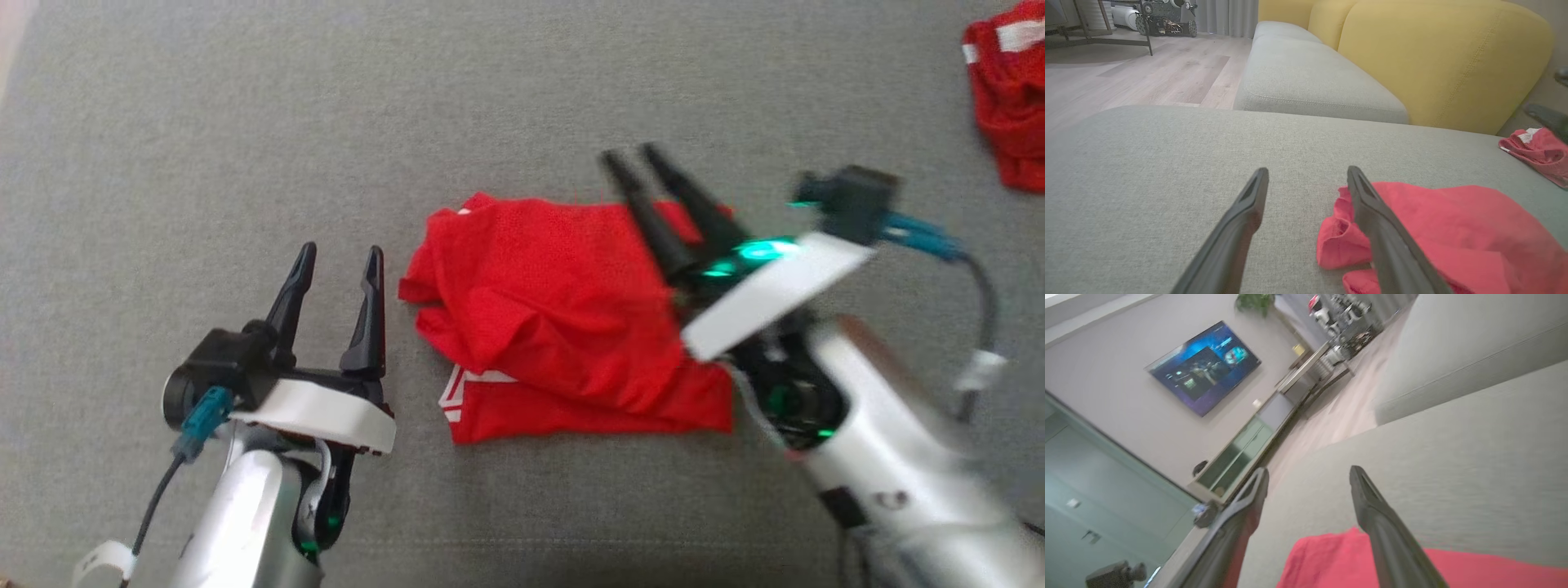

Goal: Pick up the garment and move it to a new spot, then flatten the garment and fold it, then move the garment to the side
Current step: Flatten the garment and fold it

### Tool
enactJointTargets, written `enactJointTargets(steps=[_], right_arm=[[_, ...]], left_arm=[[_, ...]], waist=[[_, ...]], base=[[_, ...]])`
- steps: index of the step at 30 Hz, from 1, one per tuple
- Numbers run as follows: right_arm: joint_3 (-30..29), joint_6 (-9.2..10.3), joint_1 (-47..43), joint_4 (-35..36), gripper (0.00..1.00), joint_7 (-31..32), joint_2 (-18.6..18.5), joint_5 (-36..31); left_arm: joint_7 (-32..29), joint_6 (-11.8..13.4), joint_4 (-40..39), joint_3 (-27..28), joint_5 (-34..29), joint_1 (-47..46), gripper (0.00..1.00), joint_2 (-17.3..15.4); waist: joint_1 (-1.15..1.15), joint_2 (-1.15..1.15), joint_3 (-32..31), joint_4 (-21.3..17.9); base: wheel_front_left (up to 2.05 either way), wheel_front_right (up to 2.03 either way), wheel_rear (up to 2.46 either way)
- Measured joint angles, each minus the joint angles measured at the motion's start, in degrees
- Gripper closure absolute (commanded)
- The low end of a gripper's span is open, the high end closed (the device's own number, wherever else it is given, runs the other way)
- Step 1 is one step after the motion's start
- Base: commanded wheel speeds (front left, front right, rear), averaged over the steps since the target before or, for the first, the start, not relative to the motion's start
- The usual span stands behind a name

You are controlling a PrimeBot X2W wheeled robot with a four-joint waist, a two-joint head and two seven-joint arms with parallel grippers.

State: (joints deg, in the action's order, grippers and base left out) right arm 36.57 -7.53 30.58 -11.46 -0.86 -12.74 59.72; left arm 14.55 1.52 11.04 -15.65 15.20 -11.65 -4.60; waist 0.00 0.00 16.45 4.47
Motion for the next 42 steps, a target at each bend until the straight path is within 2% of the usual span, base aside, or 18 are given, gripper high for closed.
enactJointTargets(steps=[9,13,18,26,41,42], right_arm=[[-16.2,0.0,-10.9,4.0,0.0,-5.3,-6.1,-10.8],[-23.6,0.0,-15.6,4.8,0.0,-6.9,-6.4,-18.1],[-29.7,0.0,-20.8,7.3,0.0,-7.3,-5.7,-27.3],[-33.4,0.0,-24.5,11.3,0.0,-5.1,-2.1,-33.2],[-34.2,0.0,-24.5,13.2,0.0,-2.0,-0.9,-36.8],[-33.8,0.0,-24.5,13.2,0.52,-1.6,-0.9,-37.7]], left_arm=[[0.0,0.6,-1.0,1.7,0.0,1.9,0.0,-1.0],[0.0,1.0,-1.6,1.9,0.0,2.3,0.0,-1.5],[-0.2,1.4,-2.7,2.2,-0.3,4.0,0.0,-2.7],[-1.4,2.1,-5.1,2.3,-0.4,6.4,0.0,-4.1],[-1.9,2.8,-6.0,1.8,-0.4,6.6,0.0,-4.1],[-1.9,2.8,-6.0,1.7,-0.4,6.6,0.0,-4.1]], waist=[[0.0,0.0,-1.8,-2.9],[0.0,0.0,-2.8,-3.8],[0.0,0.0,-4.1,-4.7],[0.0,0.0,-5.0,-5.2],[0.0,0.0,-4.5,-4.7],[0.0,0.0,-4.4,-4.6]], base=[[0.0,0.0,0.0],[0.0,0.0,0.0],[0.0,0.0,0.0],[0.0,0.0,0.0],[0.0,0.0,0.0],[0.0,0.0,0.0]])
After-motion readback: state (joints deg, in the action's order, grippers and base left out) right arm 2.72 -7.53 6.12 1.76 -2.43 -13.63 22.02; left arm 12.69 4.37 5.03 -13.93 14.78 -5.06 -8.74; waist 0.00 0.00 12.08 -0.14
